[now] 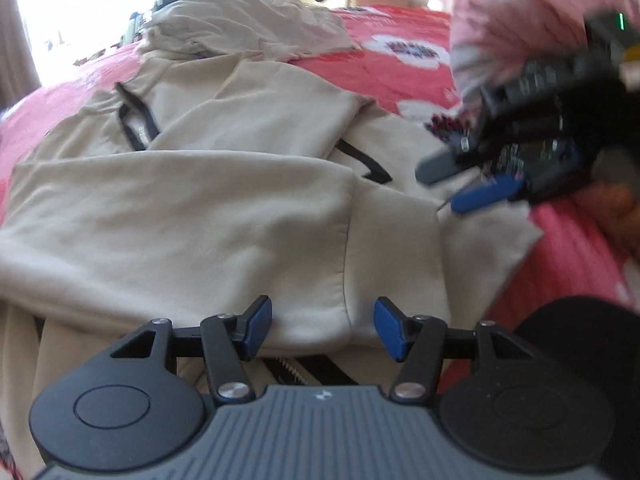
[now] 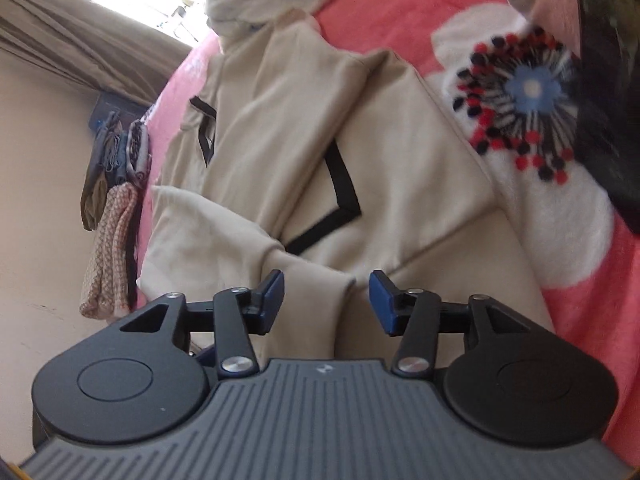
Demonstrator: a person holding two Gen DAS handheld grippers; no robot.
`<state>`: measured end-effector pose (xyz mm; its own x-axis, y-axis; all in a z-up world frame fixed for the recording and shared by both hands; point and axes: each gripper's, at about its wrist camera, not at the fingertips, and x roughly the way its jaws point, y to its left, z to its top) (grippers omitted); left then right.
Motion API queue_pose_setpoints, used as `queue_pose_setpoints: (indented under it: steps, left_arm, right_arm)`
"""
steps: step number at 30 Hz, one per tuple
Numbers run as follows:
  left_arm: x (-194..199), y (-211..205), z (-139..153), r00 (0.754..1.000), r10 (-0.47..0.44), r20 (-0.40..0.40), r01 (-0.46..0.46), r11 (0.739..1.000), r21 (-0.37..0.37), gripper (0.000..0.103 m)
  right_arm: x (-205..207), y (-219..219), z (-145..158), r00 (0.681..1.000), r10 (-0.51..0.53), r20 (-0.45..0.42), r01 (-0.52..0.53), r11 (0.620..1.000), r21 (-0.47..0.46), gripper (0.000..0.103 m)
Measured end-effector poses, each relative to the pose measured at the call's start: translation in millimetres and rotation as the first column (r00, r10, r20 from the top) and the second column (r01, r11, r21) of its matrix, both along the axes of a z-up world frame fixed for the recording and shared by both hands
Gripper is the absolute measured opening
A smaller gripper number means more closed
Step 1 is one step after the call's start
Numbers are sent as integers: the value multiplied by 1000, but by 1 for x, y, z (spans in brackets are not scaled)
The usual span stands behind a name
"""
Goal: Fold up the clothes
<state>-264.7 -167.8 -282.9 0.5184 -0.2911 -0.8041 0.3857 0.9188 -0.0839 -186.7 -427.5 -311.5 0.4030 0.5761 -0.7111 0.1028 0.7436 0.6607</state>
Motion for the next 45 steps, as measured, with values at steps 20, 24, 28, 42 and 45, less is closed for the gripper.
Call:
queue_pose_setpoints:
  steps: [20,24,28,42,45]
  left_arm:
    - [-11,161,5,766,621,-165,-642,730,-232,52]
    - [-10,181,4,722,669,-175,-690,677,-256,52]
    - [0,198,8,698,710,-98,-711,670,-211,52]
    - [85,207,-24,806,565,178,-591,789,169,54]
    - [86,223,-31,759,622,193,-646,756,105,44]
  right_arm:
    - [-21,32,78,982,57,181,-54,998,-20,4]
    - [-13,29,61,986,84,147,-63,988,-143,4]
    - [-7,37,10,994,114,1,-110,962,-250,11]
    - [39,152,96,830,445,336,-271,848,-456,33]
    - [79,222,82,764,548,340,-393,813,-429,34]
